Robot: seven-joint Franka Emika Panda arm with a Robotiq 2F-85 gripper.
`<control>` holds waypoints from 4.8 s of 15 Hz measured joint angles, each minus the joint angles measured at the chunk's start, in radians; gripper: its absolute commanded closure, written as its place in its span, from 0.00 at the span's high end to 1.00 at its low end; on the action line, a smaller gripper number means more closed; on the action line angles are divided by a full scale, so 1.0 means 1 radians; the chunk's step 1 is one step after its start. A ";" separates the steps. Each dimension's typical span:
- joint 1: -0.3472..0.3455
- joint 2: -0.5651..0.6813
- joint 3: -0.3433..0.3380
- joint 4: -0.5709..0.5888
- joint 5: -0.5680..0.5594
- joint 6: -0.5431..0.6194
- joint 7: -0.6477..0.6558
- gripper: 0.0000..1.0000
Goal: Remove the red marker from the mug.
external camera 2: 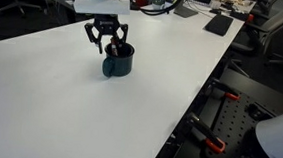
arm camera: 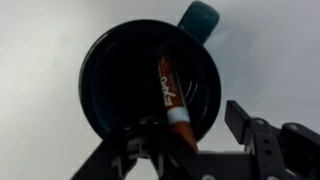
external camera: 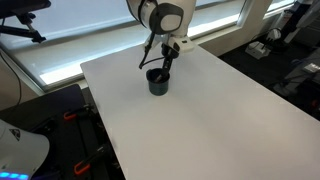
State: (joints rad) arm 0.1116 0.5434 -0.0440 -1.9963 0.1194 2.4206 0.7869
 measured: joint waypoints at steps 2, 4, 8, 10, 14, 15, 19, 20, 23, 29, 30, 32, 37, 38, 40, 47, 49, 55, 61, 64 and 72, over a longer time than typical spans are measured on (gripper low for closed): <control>0.000 0.003 -0.003 -0.008 0.002 0.016 0.004 0.81; 0.000 0.005 -0.003 -0.012 0.002 0.017 0.004 0.94; 0.003 0.005 -0.003 -0.018 0.002 0.017 0.004 1.00; 0.006 0.003 -0.002 -0.018 0.002 0.016 0.004 1.00; 0.009 -0.031 0.008 -0.019 0.002 -0.035 -0.004 1.00; 0.010 -0.048 0.011 -0.019 0.002 -0.061 -0.011 1.00; 0.012 -0.123 0.012 -0.019 0.002 -0.167 -0.018 1.00; 0.012 -0.139 0.012 -0.019 0.002 -0.185 -0.018 1.00; 0.012 -0.169 0.012 -0.019 -0.002 -0.209 -0.019 1.00; 0.010 -0.163 0.012 -0.018 -0.002 -0.205 -0.018 0.84; 0.009 -0.157 0.012 -0.017 -0.002 -0.201 -0.018 0.78; 0.006 -0.146 0.011 -0.015 -0.001 -0.196 -0.017 0.68; 0.001 -0.126 0.008 -0.006 -0.001 -0.192 -0.017 0.57; 0.000 -0.123 0.007 -0.004 -0.001 -0.192 -0.017 0.59; 0.000 -0.119 0.006 -0.002 -0.001 -0.192 -0.017 0.52; 0.000 -0.100 0.002 0.005 -0.002 -0.191 -0.017 0.50; 0.000 -0.093 0.000 0.011 -0.003 -0.191 -0.017 0.47; -0.003 -0.071 -0.008 0.028 -0.008 -0.191 -0.017 0.43; -0.003 -0.065 -0.011 0.038 -0.026 -0.191 -0.017 0.36; -0.003 -0.063 -0.015 0.041 -0.033 -0.191 -0.017 0.38; -0.001 -0.063 -0.018 0.040 -0.076 -0.193 -0.017 0.42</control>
State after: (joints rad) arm 0.1103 0.4799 -0.0622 -1.9568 0.0435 2.2280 0.7703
